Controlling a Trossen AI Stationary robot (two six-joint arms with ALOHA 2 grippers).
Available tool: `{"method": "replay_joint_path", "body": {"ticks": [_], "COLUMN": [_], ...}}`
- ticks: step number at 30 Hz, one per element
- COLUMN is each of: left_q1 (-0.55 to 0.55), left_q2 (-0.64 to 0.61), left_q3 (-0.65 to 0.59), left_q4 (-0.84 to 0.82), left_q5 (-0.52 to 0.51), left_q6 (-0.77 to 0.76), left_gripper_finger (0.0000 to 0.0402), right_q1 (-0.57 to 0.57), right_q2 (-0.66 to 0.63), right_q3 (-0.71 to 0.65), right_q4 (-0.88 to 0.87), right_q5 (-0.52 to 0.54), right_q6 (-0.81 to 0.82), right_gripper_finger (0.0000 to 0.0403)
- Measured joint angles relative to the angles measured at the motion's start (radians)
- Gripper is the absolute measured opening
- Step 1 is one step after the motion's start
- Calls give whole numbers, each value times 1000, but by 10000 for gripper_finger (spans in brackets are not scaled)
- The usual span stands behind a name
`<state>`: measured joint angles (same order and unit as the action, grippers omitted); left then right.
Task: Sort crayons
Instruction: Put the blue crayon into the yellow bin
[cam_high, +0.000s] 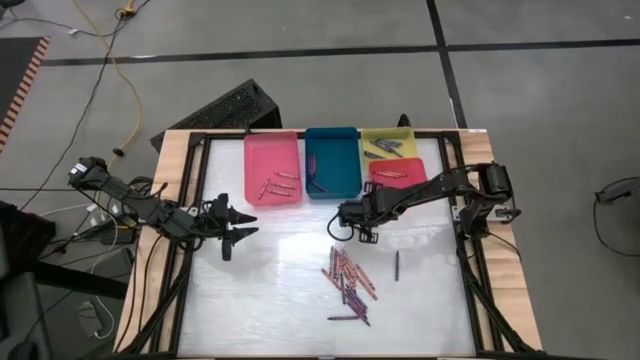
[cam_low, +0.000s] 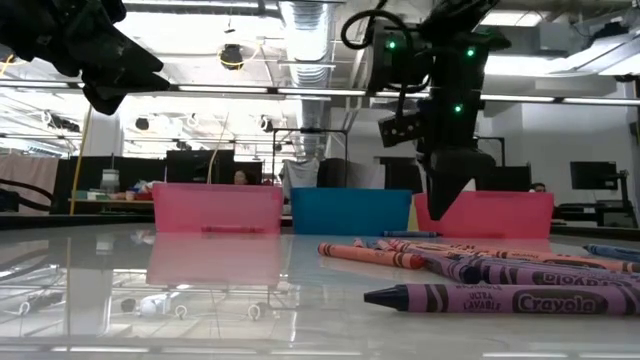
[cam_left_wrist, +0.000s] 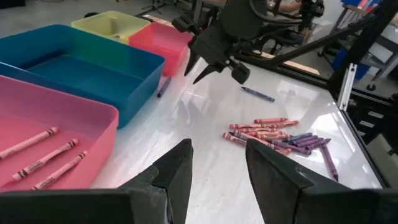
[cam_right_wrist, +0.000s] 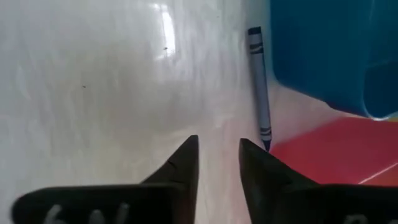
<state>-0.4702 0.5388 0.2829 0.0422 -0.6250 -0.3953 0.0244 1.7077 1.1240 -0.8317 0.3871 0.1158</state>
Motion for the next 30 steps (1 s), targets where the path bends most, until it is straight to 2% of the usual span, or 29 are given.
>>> {"method": "replay_joint_path", "body": {"ticks": [6, 10, 16, 23, 30], "left_q1": [0, 0, 0, 0, 0], "left_q2": [0, 0, 0, 0, 0], "left_q3": [0, 0, 0, 0, 0], "left_q4": [-5, -9, -10, -10, -28], "left_q5": [-2, -11, -10, -10, -10], "left_q6": [-2, -2, -2, -2, -9], "left_gripper_finger": [139, 139, 139, 139, 139], "right_q1": [-22, -41, -82, -145, -187], "right_q2": [0, 0, 0, 0, 0], "right_q3": [0, 0, 0, 0, 0], "right_q4": [9, 44, 97, 107, 107], "right_q5": [-3, -4, -17, -132, -149], "right_q6": [-19, -46, -110, -156, -181], "right_gripper_finger": [168, 189, 188, 183, 184]}}
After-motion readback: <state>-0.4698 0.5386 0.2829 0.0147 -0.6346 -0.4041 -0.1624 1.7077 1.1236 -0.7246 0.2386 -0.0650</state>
